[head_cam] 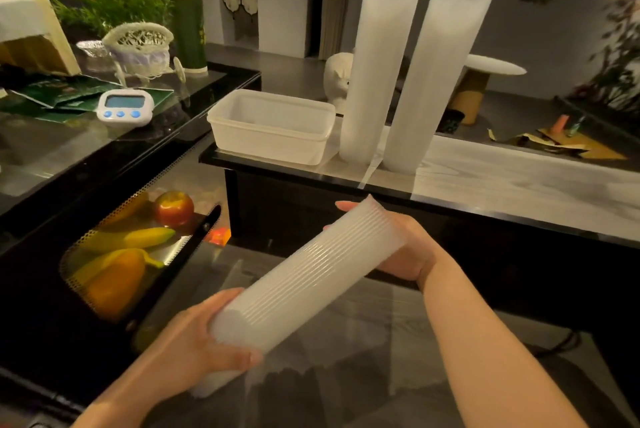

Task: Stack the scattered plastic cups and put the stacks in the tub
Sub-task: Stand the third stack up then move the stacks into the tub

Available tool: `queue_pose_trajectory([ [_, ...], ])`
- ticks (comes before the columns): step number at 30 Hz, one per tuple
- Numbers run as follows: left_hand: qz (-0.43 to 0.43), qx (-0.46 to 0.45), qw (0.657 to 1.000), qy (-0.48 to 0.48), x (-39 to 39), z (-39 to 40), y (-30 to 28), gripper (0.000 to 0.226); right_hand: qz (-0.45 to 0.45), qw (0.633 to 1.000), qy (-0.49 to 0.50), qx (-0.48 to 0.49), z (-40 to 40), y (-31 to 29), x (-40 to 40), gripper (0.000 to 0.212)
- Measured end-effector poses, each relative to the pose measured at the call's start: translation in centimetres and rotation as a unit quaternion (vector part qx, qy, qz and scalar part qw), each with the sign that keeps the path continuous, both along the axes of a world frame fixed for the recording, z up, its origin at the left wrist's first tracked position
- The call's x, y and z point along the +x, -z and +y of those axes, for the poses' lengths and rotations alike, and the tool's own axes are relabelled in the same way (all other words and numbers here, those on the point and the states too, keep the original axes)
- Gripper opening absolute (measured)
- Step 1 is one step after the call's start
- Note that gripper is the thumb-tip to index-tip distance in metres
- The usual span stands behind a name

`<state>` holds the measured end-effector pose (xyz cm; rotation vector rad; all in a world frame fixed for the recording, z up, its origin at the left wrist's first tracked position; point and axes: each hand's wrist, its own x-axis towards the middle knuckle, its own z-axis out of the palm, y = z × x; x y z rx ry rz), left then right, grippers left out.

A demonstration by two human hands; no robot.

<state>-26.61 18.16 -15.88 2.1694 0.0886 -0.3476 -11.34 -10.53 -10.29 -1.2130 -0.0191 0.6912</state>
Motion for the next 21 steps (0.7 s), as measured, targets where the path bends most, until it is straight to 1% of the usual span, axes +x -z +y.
queue_pose_trajectory([
  [3, -0.022, -0.004, 0.999, 0.025, 0.7, -1.5, -1.0, 0.100, 0.045, 0.995, 0.073, 0.044, -0.1, -3.2, 0.0, 0.034],
  [4, -0.042, -0.023, 0.998, 0.027, 1.1, -2.1, -1.3, 0.094, 0.037, 0.991, 0.111, 0.060, -0.2, -4.3, 0.0, 0.042],
  [6, -0.089, -0.074, 0.993, -0.005, 2.1, -3.2, -2.0, 0.091, 0.011, 0.974, 0.193, 0.122, -0.9, -5.7, -0.2, 0.066],
  [8, -0.101, -0.092, 0.991, -0.009, 3.0, -4.5, -3.1, 0.097, -0.072, 0.957, 0.219, 0.177, -1.5, -6.7, -2.1, 0.076],
  [9, -0.103, -0.109, 0.989, 0.000, 4.0, -5.7, -4.4, 0.100, -0.131, 0.954, 0.216, 0.163, -1.9, -7.6, -3.4, 0.077],
  [11, -0.114, -0.145, 0.983, -0.003, 5.4, -7.1, -5.7, 0.098, -0.217, 0.962, 0.153, 0.063, -0.9, -7.5, -5.7, 0.079],
  [13, -0.149, -0.177, 0.973, 0.011, 7.3, -9.6, -7.8, 0.085, -0.246, 0.960, 0.126, -0.041, -0.4, -7.1, -6.2, 0.099],
  [14, -0.172, -0.180, 0.968, 0.015, 8.4, -10.7, -8.8, 0.078, -0.248, 0.957, 0.134, -0.068, -0.4, -7.2, -6.0, 0.107],
  [15, -0.188, -0.176, 0.966, 0.021, 9.4, -11.7, -9.9, 0.074, -0.249, 0.953, 0.152, -0.085, -0.4, -8.1, -5.9, 0.111],
  [16, -0.193, -0.165, 0.967, 0.033, 10.2, -12.7, -11.1, 0.071, -0.250, 0.946, 0.177, -0.107, -0.7, -9.0, -5.5, 0.109],
  [18, -0.198, -0.131, 0.969, 0.065, 11.5, -14.1, -13.2, 0.075, -0.264, 0.926, 0.227, -0.147, -2.4, -10.8, -4.4, 0.096],
  [19, -0.208, -0.106, 0.969, 0.077, 12.0, -14.6, -14.1, 0.082, -0.285, 0.909, 0.249, -0.175, -3.4, -11.9, -3.8, 0.089],
  [21, -0.230, -0.072, 0.967, 0.078, 12.9, -14.7, -15.3, 0.097, -0.329, 0.865, 0.295, -0.238, -6.0, -13.5, -2.0, 0.085],
])
